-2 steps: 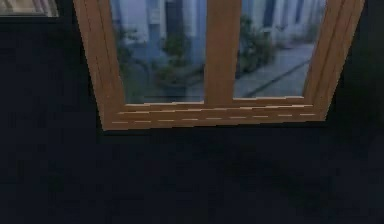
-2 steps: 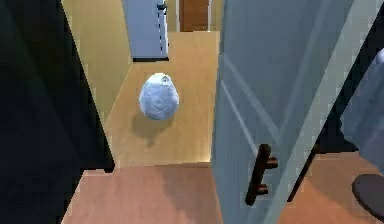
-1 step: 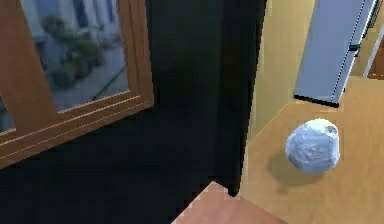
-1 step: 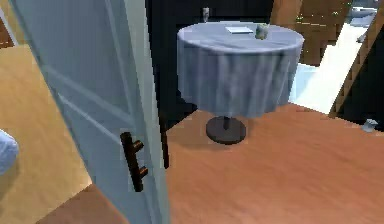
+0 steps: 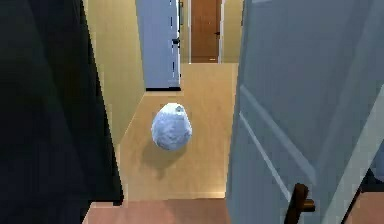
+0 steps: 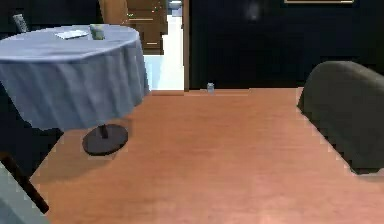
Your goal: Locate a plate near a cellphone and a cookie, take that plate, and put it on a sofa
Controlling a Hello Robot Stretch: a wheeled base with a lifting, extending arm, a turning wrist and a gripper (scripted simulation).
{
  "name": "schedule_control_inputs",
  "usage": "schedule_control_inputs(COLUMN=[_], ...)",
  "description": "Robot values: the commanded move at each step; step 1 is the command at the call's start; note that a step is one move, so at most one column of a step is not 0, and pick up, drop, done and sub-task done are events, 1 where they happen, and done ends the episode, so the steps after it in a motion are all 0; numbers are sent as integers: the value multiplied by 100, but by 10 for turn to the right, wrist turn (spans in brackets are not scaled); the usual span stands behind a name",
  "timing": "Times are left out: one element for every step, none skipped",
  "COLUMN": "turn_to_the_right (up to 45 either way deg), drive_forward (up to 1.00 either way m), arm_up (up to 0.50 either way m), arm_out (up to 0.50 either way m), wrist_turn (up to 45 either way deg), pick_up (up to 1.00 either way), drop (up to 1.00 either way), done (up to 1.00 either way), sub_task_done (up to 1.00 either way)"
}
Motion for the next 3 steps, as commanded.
schedule_control_inputs(turn_to_the_right=[0, 60, 0], drive_forward=[100, 0, 45], arm_up=[0, 0, 0], arm_out=[0, 0, 0], wrist_turn=[0, 0, 0], pick_up=[0, 0, 0], drop=[0, 0, 0], done=[0, 0, 0], sub_task_done=[0, 0, 0])
